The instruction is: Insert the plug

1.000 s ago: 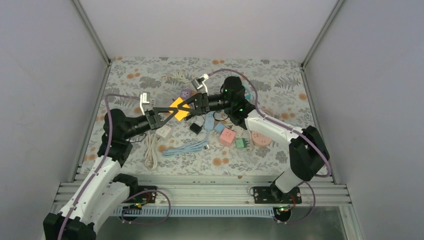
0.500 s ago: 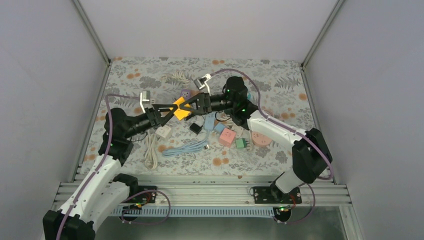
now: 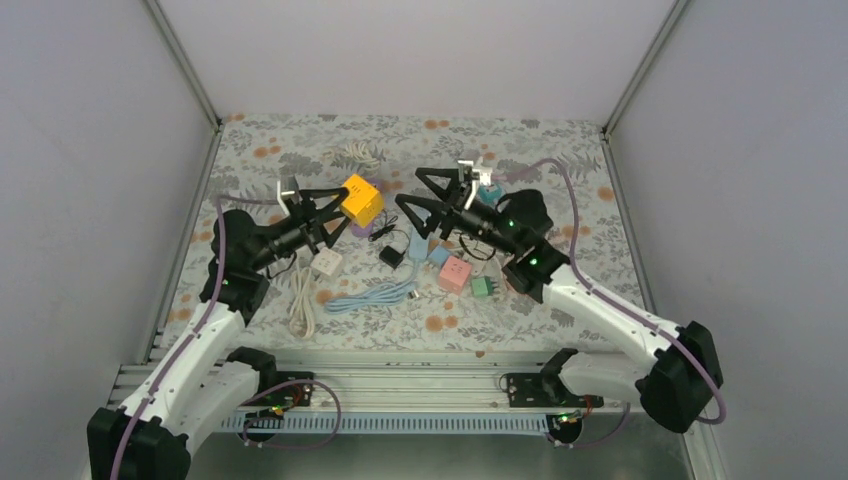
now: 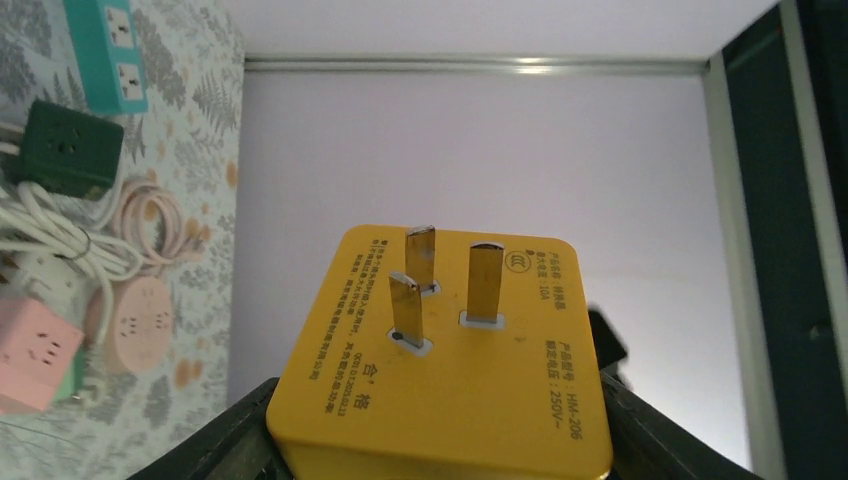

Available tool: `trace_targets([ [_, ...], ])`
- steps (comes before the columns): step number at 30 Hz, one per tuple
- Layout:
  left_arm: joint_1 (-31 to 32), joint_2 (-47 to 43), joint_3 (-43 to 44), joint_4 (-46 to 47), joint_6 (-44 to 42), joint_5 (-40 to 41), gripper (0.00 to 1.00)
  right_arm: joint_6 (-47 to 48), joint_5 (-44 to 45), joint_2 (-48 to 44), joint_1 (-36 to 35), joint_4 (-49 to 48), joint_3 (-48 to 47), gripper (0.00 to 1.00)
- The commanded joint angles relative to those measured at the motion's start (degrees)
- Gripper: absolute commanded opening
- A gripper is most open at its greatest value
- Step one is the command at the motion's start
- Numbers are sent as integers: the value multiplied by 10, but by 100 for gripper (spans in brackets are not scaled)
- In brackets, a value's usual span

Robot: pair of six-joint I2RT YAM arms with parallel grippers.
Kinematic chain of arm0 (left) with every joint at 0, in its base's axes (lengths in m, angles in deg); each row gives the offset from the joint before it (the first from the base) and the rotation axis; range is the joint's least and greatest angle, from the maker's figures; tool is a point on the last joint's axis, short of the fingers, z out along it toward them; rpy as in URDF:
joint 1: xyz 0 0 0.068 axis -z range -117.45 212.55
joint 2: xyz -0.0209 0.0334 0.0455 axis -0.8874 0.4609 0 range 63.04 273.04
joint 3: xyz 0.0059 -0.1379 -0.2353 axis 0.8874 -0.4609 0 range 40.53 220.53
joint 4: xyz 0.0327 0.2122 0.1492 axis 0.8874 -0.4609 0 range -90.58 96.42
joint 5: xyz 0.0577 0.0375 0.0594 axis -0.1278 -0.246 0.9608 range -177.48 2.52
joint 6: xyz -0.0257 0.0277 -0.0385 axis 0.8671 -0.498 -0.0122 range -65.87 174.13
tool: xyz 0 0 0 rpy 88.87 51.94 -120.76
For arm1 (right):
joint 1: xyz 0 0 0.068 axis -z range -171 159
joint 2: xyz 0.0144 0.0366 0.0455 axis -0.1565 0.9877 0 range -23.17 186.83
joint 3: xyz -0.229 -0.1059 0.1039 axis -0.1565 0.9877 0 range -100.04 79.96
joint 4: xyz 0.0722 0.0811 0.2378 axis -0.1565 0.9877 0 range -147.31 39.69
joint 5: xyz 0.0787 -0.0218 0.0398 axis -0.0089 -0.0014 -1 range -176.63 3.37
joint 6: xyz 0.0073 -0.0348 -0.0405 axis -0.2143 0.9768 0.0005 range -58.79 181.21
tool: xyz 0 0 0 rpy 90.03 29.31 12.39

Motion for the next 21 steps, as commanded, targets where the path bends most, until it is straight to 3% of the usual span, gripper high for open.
trace_targets([
  [1, 6, -5, -5, 40, 122, 38, 62, 185, 154, -24, -52, -159, 54, 100],
  [12, 14, -33, -42, 89, 216, 80, 62, 292, 224, 97, -137, -383, 83, 100],
  [21, 28, -34, -45, 107, 225, 90, 62, 299, 197, 180, -167, -372, 53, 100],
])
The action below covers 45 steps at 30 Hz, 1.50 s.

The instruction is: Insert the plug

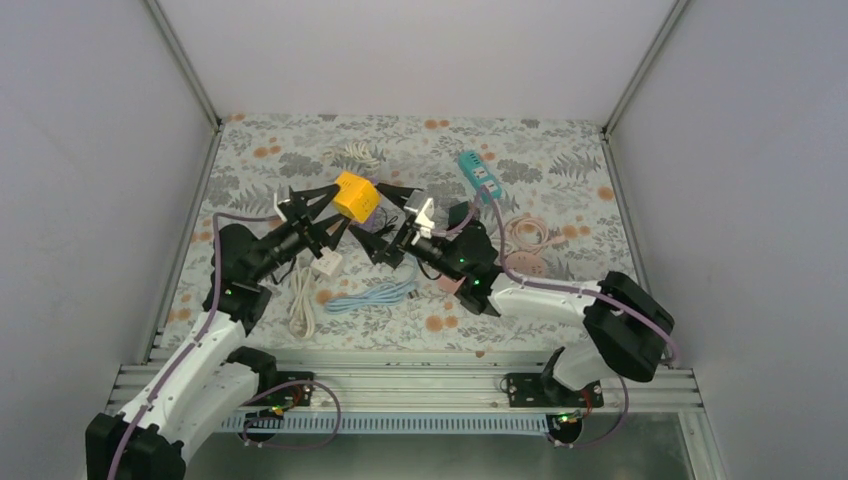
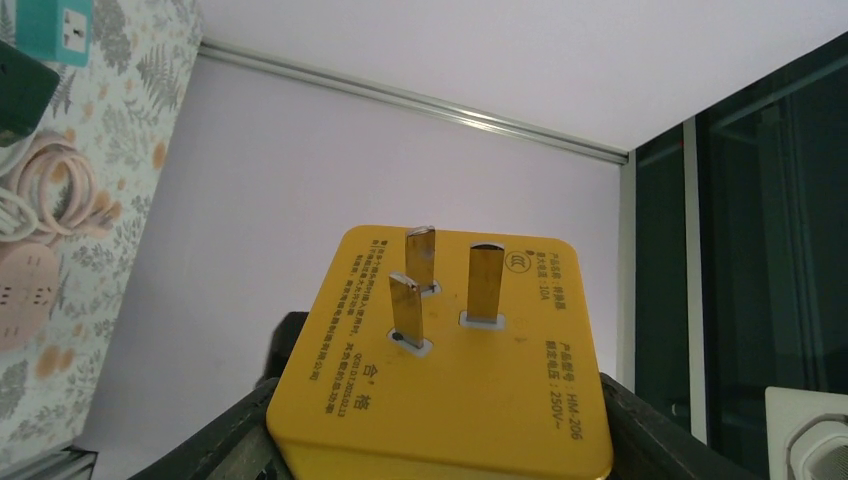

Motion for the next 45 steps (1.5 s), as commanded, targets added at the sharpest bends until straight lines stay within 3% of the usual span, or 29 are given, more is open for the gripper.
trace_targets([
  [1, 9, -5, -1, 44, 34, 9, 62, 23, 7, 29, -15, -46, -17, 100],
  [8, 32, -21, -20, 57, 50, 37, 62, 15, 27, 69, -17, -112, -32, 92],
  [10, 35, -25, -24, 59, 53, 41, 62, 17, 32, 79, -17, -135, -34, 84],
  [15, 43, -29, -22, 59, 58, 49, 64, 23, 41, 79, -17, -136, -39, 48],
  [19, 44, -41, -17, 24, 50, 56, 88, 32, 55, 53, -16, -117, -24, 38],
  [21, 44, -50, -10, -10, 26, 67, 99, 42, 52, 20, -12, -59, -26, 33],
  [22, 43, -54, -2, -42, 4, 71, 100, 45, 45, 6, -5, -14, -32, 30],
  [27, 42, -55, 58, -241, -172, 86, 100, 41, -42, -77, 64, 208, -45, 27],
  [32, 42, -69, 68, -351, -357, 114, 100, 85, -141, -114, 150, 439, -106, 29],
  [36, 42, -119, 84, -481, -456, 226, 100, 153, -182, -79, 196, 592, -191, 29],
  [40, 42, -163, 100, -534, -509, 307, 100, 185, -198, -38, 238, 663, -238, 28],
  [45, 42, -167, 129, -542, -560, 319, 100, 136, -194, -14, 250, 636, -243, 30],
])
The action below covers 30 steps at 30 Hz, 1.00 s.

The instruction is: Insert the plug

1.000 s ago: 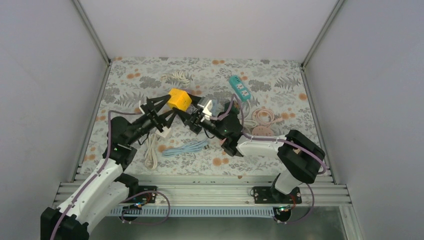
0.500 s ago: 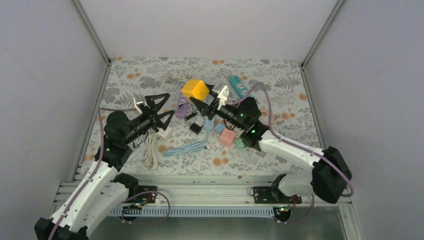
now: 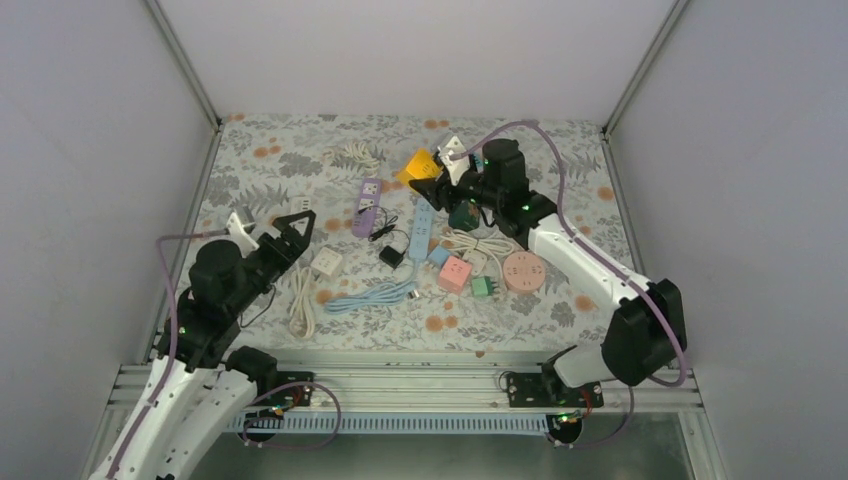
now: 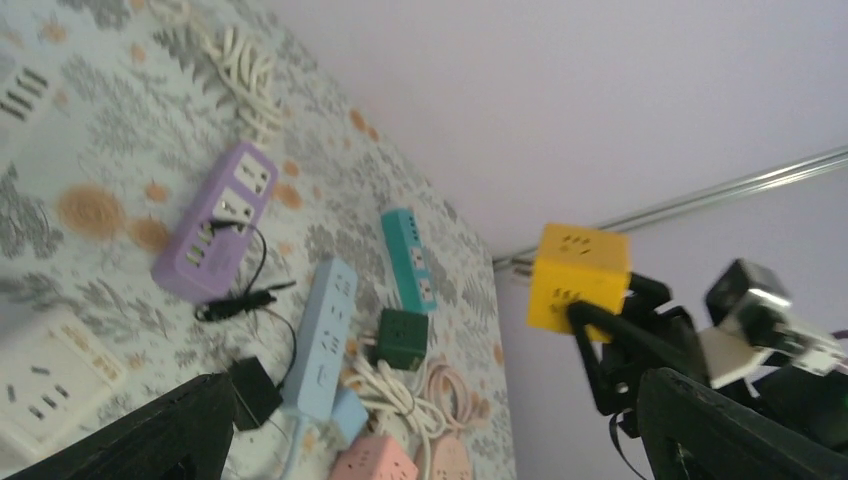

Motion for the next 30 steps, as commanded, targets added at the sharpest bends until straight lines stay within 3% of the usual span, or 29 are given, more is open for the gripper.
trace_targets([
  [1, 1, 8, 34, -35, -88, 36, 100, -35, -18, 17, 7, 9, -14, 31],
  [6, 1, 49, 53, -41, -126, 16, 100, -125, 35, 46, 6, -25, -9, 32],
  [16, 1, 106, 53, -22, -159, -19, 100, -97, 58, 82, 6, 28, -34, 29],
  [30, -7, 228, 73, -9, -169, -12, 100, 36, -9, 332, -1, 149, -307, 27],
])
